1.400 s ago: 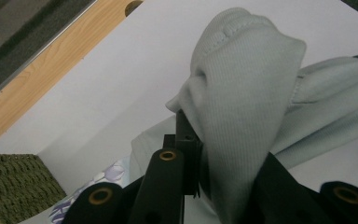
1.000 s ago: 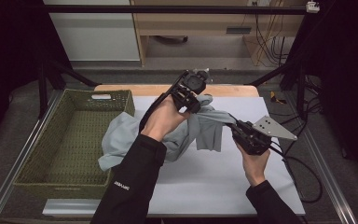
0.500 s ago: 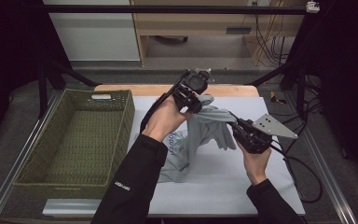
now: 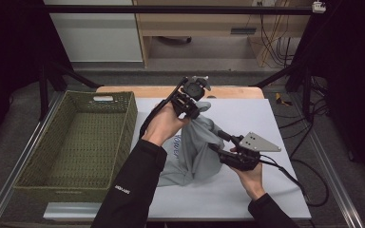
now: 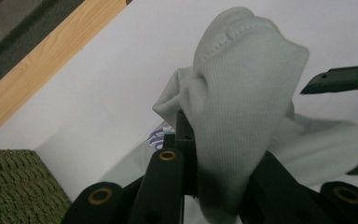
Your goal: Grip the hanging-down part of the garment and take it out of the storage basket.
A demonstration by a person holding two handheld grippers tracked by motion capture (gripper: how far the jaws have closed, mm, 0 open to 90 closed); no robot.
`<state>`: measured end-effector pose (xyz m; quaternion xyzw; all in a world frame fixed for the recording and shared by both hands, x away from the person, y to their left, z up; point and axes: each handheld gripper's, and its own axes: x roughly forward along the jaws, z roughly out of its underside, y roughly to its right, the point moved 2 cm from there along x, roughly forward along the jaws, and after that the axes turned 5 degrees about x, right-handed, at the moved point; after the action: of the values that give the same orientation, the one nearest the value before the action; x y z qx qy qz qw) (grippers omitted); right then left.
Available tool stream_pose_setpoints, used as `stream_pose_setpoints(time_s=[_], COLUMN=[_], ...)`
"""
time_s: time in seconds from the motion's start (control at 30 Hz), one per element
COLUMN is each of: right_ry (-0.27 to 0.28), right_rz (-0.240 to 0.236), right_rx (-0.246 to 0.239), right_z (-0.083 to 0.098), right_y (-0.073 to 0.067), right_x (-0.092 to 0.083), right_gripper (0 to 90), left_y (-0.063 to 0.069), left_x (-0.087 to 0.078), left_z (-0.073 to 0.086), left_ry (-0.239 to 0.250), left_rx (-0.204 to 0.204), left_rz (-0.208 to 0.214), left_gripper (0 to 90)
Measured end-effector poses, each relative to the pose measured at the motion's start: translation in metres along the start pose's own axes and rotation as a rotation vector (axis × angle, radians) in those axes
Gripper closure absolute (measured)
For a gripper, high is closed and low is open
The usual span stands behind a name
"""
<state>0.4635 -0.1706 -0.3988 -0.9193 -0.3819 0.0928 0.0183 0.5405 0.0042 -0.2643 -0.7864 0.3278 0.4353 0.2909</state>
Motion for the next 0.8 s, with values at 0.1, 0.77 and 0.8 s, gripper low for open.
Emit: stream_pose_setpoints(time_s=[0.1,0.77,0.8], right_ry=[0.015,0.027,0.027], right_rz=[-0.011,0.116,0.123], right_rx=[0.012,0.084,0.079], right_z=[0.001,0.018,0.021], right_y=[-0.001,0.023,0.026], right_x=[-0.003,-0.044,-0.049], right_gripper=[30.8,0.4,0.4], left_y=[-0.003,-0.006,-0.005], left_x=[0.004,0.034,0.037], left_z=[0.004,0.02,0.021], left_ry=[-0.019,-0.007,-0.008], left_rx=[0.004,-0.005,-0.005], left_rz=[-0.004,0.035,0.034], left_gripper=[81.9,81.5,81.5])
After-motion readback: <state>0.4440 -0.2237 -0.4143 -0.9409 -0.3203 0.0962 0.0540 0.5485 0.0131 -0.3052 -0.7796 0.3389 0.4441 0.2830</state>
